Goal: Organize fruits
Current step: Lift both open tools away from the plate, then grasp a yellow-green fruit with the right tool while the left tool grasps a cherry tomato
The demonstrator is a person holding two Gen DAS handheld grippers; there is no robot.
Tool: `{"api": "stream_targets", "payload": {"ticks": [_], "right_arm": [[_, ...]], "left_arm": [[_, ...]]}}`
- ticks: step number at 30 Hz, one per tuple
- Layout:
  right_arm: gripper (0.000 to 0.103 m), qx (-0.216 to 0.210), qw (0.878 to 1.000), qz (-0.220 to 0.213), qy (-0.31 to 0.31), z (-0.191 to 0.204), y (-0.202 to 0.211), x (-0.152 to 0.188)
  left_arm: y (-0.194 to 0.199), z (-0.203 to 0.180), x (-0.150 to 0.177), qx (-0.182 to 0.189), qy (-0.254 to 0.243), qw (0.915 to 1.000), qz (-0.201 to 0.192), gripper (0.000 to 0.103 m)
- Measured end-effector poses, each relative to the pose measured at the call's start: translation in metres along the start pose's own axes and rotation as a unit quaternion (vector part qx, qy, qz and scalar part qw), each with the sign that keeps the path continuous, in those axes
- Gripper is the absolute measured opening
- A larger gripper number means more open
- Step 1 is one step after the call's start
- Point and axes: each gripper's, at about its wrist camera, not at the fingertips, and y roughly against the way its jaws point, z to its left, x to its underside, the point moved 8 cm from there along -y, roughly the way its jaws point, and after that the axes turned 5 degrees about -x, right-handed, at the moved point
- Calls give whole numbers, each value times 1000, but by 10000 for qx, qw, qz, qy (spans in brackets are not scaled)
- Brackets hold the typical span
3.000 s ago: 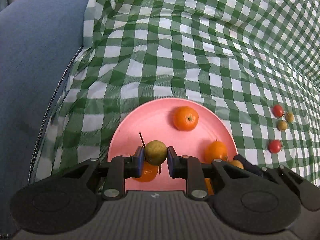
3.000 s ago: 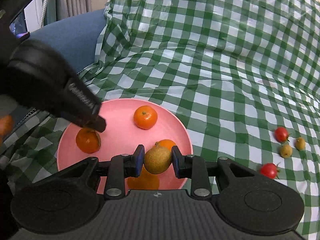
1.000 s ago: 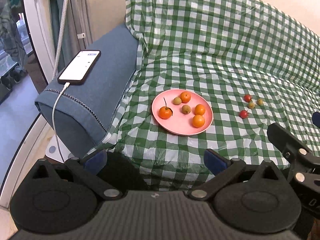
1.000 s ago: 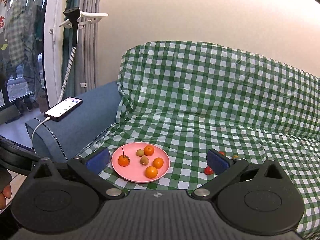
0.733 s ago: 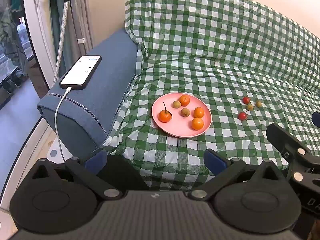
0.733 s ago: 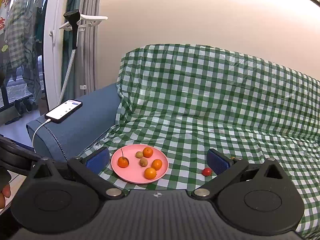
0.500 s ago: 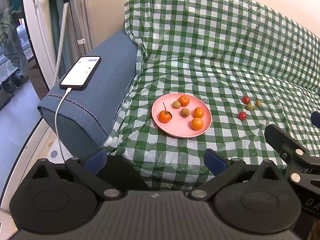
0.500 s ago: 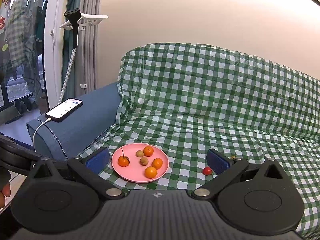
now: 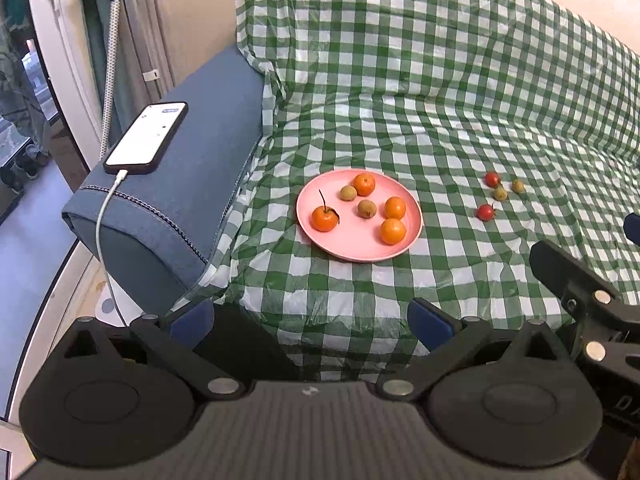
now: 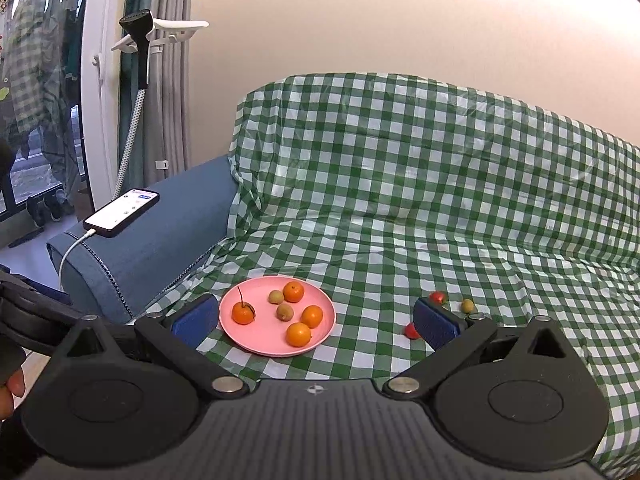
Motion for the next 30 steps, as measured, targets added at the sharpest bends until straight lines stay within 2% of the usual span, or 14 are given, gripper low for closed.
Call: {"api": "stream_targets", "payload": {"ticks": [8,13,18,22,27,30], "right_arm": [[102,97,9997,69,-225,-20,-12,7],[102,245,9983,142,-502,-42,-23,14],[102,689,9925,196,-986,-92,-37,22],[102,1175,9829,288,-1386,-143,-49,35],[102,1703,9716,445,-1584,-202,-74,49],[102,1919,9643,545,-1739,-238,-102,55]], "left_arm": [[-13,-18,-10,-60,-270,9996,73,103],[-29,-43,-15,52,-576,9981,210,103],[-54,-77,-29,130,-844,9957,355,103],[-79,-114,-48,192,-1019,9938,405,103],[-134,-175,-74,437,-1179,9901,620,103],[-174,-214,-88,500,-1363,9876,606,103]]}}
